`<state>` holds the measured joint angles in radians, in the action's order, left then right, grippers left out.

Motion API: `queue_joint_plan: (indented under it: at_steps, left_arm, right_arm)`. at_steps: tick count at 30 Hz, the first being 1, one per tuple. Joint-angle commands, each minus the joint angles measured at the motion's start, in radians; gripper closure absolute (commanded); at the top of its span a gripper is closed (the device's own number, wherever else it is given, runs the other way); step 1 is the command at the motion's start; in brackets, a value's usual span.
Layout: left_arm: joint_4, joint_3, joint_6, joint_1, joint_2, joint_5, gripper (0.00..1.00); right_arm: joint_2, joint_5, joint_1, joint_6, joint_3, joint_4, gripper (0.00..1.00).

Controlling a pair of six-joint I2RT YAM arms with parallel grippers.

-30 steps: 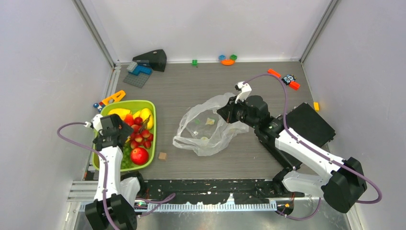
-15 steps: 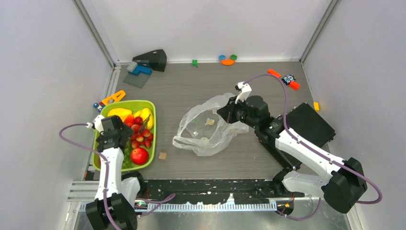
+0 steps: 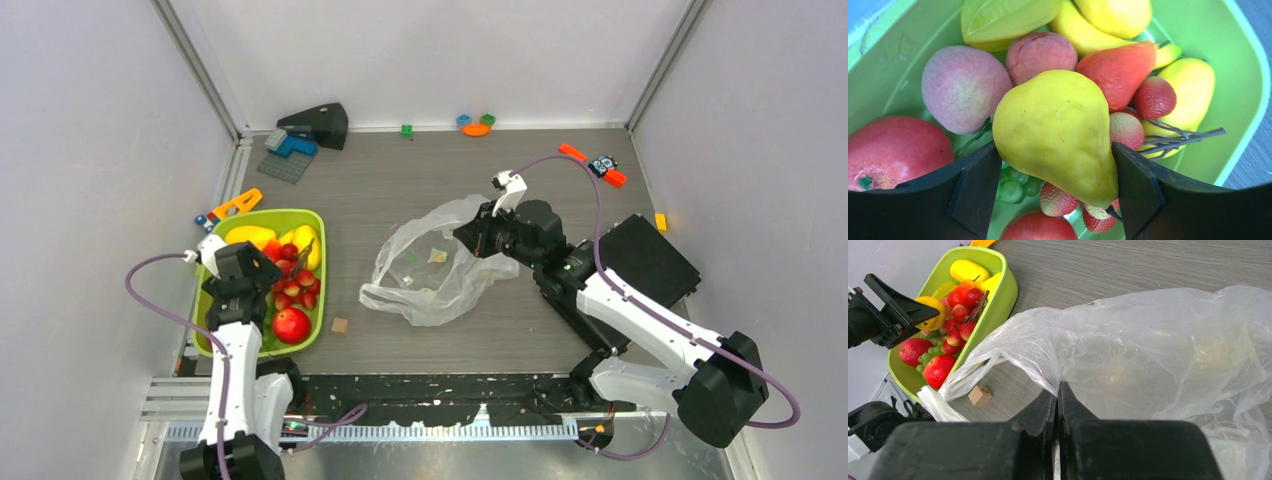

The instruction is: Place the fake fruits into the plastic bag and tie a complex knot

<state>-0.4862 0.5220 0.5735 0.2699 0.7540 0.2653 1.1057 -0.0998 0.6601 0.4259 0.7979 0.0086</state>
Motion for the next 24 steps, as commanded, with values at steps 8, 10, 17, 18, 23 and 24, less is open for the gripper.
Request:
queue_joint_plan:
  at_steps: [8,10,17,18,23,24]
  left_arm:
    - [0.039,0.031,-0.164,-0.307,-0.225,0.085,0.58]
    - [0.045,0.038,-0.191,-0.368,-0.249,0.061,0.58]
    - [0.009,0.177,-0.322,-0.536,-0.273,-0.160,0.58]
    - [0.009,0.197,-0.331,-0.555,-0.277,-0.231,0.58]
    - [0.031,0.287,-0.340,-0.672,-0.252,-0.451,0.58]
    - [0.024,0.302,-0.333,-0.700,-0.227,-0.465,0.58]
  right_arm:
    - [-0.035,-0.002,0.006,0.005,0.007,0.037,0.95]
    - [-0.036,0.001,0.006,0.001,0.009,0.033,0.95]
    - [-0.022,0.009,0.006,-0.011,0.029,0.006,0.95]
    - [-0.020,0.008,0.006,-0.011,0.034,0.004,0.95]
    - [-0.006,0.008,0.006,-0.013,0.046,-0.001,0.95]
    - [-0.005,0.009,0.005,-0.013,0.049,-0.001,0.95]
